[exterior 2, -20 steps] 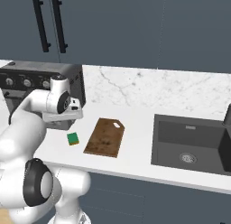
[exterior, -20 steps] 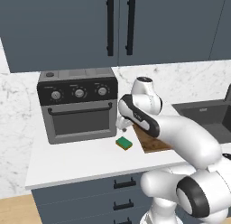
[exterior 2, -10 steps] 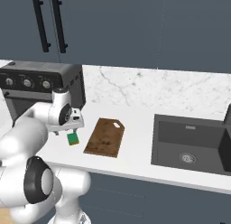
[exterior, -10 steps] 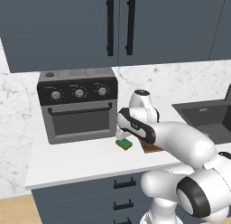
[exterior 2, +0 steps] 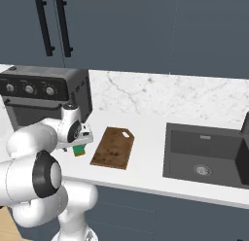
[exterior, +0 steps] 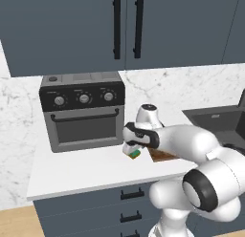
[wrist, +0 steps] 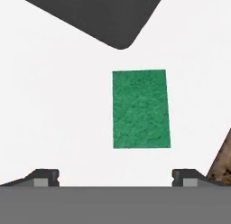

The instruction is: Pick up the sponge from the counter and clean the cutting board by briefly scrubbing or pressing down on the cutting board. Once finished, release the sponge.

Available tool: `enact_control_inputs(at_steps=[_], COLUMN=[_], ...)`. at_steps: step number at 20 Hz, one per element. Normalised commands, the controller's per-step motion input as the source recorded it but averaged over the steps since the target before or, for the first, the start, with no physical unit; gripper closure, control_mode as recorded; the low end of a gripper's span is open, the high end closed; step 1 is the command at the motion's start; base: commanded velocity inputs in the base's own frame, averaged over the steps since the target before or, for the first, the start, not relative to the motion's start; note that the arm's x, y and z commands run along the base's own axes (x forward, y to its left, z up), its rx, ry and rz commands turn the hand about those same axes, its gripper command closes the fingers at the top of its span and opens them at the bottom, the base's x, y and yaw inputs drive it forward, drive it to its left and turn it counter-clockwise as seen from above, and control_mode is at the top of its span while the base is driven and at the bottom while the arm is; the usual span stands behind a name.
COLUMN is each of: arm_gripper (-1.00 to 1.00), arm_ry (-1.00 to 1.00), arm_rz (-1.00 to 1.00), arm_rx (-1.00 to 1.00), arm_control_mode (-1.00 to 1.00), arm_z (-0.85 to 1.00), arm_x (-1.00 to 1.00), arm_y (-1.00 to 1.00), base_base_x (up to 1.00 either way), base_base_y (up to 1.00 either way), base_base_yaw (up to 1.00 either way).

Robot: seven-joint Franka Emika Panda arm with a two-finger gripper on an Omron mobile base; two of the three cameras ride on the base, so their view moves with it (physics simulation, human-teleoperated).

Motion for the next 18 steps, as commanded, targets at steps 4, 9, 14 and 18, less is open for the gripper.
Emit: enact_control_inputs(at_steps=[4,9,14,18], arm_gripper=[-1.00,-1.00,-1.00,1.00], arm_ry=[0.07,0.07,0.07,0.03], arm_rz=[0.02,0.00,0.00,0.00], arm_rx=[0.00,0.00,-0.08,-0.20], arm_control_mode=[-1.00,-1.00,-1.00,-1.00], arm_z=[-0.27,-0.25,-0.37,-0.85], arm_x=[0.44,0.47,0.43,0.10], arm_y=[0.00,0.00,0.19,0.69], base_base_x=[0.00,0.00,0.00,0.00], base_base_y=[0.00,0.00,0.00,0.00], base_base_yaw=[0.00,0.00,0.00,0.00])
